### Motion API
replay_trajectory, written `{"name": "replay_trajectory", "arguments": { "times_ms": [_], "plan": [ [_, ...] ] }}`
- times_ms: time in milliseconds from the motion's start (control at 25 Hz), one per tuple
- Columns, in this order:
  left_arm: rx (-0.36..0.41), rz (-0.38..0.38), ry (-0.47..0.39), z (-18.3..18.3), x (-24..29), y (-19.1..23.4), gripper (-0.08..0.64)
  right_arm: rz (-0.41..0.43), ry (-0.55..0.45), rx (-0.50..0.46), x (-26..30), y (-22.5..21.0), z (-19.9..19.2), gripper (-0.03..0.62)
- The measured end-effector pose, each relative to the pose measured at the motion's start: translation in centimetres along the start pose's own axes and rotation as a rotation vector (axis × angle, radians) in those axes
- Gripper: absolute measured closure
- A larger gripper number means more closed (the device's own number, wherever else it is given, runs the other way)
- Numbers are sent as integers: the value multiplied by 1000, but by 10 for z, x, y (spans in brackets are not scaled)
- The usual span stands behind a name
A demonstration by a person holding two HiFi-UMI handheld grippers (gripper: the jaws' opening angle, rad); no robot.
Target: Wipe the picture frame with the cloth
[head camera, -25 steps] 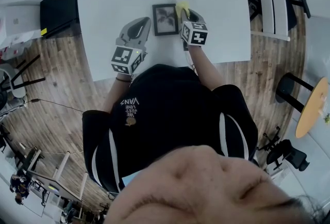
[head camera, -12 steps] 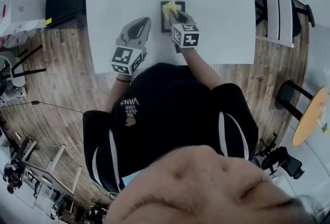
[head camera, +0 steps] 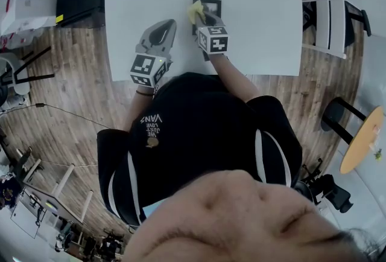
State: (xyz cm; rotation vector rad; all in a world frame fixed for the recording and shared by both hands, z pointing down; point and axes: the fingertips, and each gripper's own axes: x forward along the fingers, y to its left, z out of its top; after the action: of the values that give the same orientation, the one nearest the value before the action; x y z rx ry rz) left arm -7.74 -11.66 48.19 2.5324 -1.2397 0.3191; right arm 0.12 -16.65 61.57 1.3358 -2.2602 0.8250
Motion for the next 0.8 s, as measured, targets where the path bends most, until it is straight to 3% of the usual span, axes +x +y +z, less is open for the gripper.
{"name": "replay_trajectory", "arguments": {
  "times_ms": [800],
  "plan": [
    [17, -85, 11, -1, 17, -26, 543, -175, -14, 48, -37, -72, -14, 545]
  ]
}}
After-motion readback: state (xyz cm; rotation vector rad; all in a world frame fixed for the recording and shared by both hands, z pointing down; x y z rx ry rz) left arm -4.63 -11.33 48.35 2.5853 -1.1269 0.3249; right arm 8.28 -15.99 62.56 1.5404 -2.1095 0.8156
